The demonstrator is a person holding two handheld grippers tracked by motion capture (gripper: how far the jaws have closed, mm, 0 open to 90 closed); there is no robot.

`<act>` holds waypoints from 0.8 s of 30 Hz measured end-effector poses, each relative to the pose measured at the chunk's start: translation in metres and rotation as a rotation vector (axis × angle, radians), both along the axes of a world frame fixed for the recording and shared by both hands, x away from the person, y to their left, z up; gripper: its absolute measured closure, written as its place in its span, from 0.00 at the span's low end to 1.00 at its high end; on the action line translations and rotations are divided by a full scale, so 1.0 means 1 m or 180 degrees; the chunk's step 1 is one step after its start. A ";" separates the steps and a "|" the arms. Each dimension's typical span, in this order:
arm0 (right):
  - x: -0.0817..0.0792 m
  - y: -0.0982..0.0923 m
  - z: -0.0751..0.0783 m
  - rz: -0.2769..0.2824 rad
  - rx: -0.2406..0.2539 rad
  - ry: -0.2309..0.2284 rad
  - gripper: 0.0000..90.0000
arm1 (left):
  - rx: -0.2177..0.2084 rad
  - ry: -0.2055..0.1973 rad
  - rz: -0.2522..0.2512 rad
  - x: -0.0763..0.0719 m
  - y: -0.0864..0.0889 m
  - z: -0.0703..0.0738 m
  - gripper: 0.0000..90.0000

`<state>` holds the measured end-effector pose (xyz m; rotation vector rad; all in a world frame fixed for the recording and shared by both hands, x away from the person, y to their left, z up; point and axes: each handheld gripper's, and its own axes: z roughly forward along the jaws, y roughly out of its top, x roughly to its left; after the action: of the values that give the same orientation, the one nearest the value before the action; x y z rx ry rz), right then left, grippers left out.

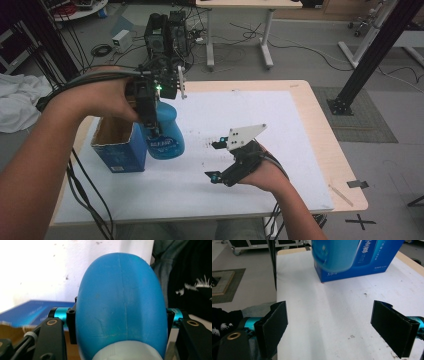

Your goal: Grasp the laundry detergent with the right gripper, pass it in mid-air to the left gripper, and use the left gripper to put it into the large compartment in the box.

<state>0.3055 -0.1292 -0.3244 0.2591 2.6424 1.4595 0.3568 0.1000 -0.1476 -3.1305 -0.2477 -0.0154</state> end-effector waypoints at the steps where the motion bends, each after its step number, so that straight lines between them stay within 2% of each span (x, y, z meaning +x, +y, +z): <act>1: 0.000 0.000 0.000 -0.0013 0.0002 0.0005 0.15 | -0.0013 -0.0016 0.0076 0.001 0.002 0.004 0.43; 3: -0.001 -0.001 0.001 -0.0008 -0.0037 0.0064 0.15 | -0.0052 -0.0052 0.0216 0.004 0.008 0.010 0.43; 4: 0.000 -0.001 0.000 -0.0001 -0.0020 -0.0007 0.15 | -0.0074 -0.0101 0.0286 0.005 0.011 0.014 0.43; 6: 0.000 -0.001 0.000 0.0004 -0.0044 -0.0007 0.15 | -0.0079 -0.0116 0.0435 0.008 0.017 0.020 0.43; 12: 0.000 0.000 -0.001 0.0028 -0.0106 0.0019 0.15 | -0.0112 -0.0121 0.0843 0.018 0.040 0.032 0.43; 15: 0.002 0.000 -0.002 0.0026 -0.0131 0.0008 0.15 | -0.0164 -0.0138 0.1132 0.021 0.052 0.035 0.43; 16: 0.002 0.000 -0.002 0.0050 -0.0157 0.0031 0.15 | -0.0130 -0.0128 0.1165 0.024 0.058 0.038 0.43; 18: 0.003 0.001 -0.003 0.0047 -0.0165 0.0050 0.15 | -0.0216 -0.0124 0.1382 0.025 0.067 0.041 0.43; 21: 0.004 0.003 -0.004 0.0052 -0.0182 0.0072 0.15 | -0.0207 -0.0110 0.1477 0.030 0.082 0.047 0.43; 23: 0.005 0.004 -0.005 0.0054 -0.0194 0.0096 0.15 | -0.0265 -0.0119 0.1646 0.031 0.089 0.048 0.43; 24: 0.005 0.004 -0.005 0.0052 -0.0207 0.0108 0.15 | -0.0224 -0.0117 0.1635 0.033 0.093 0.049 0.43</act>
<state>0.3105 -0.1249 -0.3295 0.2591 2.7192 1.3830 0.3895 0.1931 -0.0981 -3.0297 -1.0586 -0.0643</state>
